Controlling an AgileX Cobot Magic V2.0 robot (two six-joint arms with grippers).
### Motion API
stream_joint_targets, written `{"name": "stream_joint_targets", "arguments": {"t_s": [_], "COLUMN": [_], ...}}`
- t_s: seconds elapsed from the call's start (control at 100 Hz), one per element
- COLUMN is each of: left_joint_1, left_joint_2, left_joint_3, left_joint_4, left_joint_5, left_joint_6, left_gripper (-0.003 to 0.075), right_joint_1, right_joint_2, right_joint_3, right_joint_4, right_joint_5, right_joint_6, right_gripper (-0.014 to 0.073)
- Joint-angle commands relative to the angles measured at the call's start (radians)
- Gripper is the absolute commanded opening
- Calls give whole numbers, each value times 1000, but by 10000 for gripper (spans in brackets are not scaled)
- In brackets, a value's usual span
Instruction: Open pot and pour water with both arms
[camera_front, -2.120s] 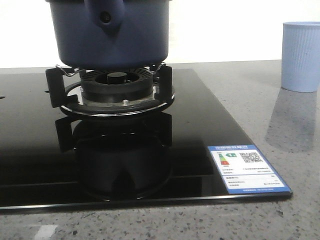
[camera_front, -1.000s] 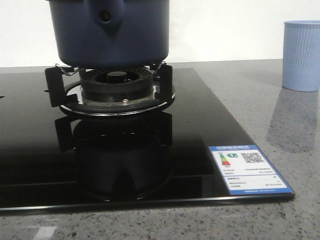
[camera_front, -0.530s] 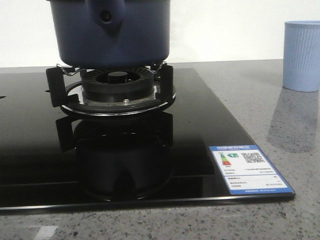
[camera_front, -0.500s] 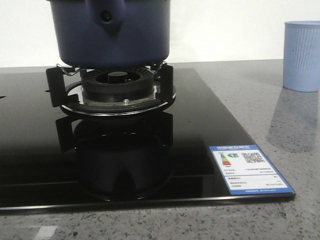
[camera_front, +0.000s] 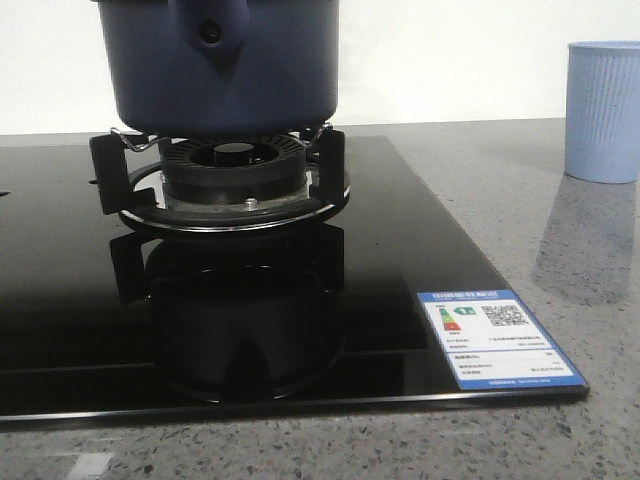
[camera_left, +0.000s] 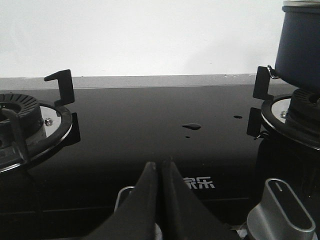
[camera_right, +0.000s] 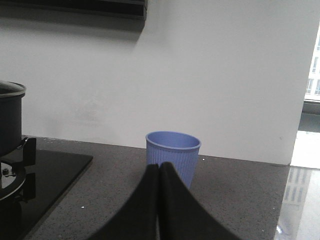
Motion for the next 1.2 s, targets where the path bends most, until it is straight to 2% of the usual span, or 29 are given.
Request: {"name": "stream_joint_targets", "arguments": {"t_s": [0.0,0.47,0.71,0.88,0.93,0.98,1.07,1.13,1.19], "left_joint_1": [5,5,5,5,5,5,5,5,5], "left_joint_2": [-28,-28,-28,-28,-28,-28,-28,-28,-28], "left_joint_3": [9,9,9,9,9,9,9,9,9], "left_joint_4": [-4,-4,-4,-4,-4,-4,-4,-4,-4], "left_joint_5": [-71,-71,-71,-71,-71,-71,-71,-71,-71], "left_joint_6": [-4,-4,-4,-4,-4,-4,-4,-4,-4], "left_gripper": [-20,-20,-20,-20,-20,-20,-20,-20,-20], "right_joint_1": [-3,-3,-3,-3,-3,-3,-3,-3,2], "right_joint_2": [-10,-10,-10,-10,-8,-7,17,44,71], "right_joint_3": [-23,-23,-7,40,47,49,49,49,49], "right_joint_4": [18,18,24,149,226,320,582,771,927], "right_joint_5": [16,16,75,66,46,1,-3,-1,2], "right_joint_6": [-3,-3,-3,-12,-94,-261,-496,-707,-837], "right_gripper": [-70,-70,-70,-70,-70,-70,-70,-70,-70]}}
